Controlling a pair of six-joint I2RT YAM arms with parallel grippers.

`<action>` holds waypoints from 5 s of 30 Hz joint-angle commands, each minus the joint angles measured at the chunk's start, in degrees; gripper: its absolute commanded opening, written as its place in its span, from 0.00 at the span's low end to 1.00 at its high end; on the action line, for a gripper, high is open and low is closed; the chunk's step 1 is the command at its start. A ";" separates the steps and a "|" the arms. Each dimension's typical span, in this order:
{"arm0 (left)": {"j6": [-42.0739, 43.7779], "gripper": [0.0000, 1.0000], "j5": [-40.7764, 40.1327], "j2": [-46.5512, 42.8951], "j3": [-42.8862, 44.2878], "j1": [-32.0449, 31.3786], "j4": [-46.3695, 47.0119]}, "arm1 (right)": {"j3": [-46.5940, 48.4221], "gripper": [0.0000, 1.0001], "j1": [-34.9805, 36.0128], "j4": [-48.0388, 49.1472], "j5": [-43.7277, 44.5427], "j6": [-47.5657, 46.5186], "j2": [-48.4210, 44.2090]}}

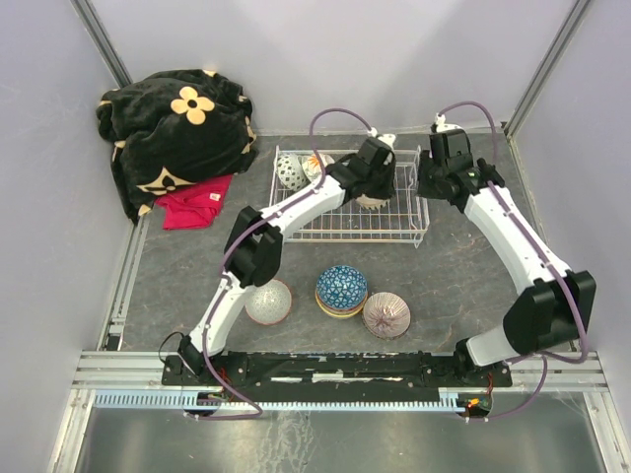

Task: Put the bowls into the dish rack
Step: Adjust the bowl in the dish rack, then turn the bowl upside down on the dish rack.

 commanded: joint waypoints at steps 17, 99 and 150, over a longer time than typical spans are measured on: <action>17.06 0.28 -17.07 1.02 0.62 -6.26 -16.68 | -2.96 0.43 -1.22 -0.07 2.25 0.71 -8.22; 17.76 0.03 -18.87 -0.03 10.96 -6.71 -20.40 | -3.20 0.43 -1.31 0.34 1.28 0.26 -10.00; -15.62 0.03 9.53 -15.67 -22.21 9.80 36.23 | 13.00 0.43 -1.57 -1.37 -3.67 1.66 3.04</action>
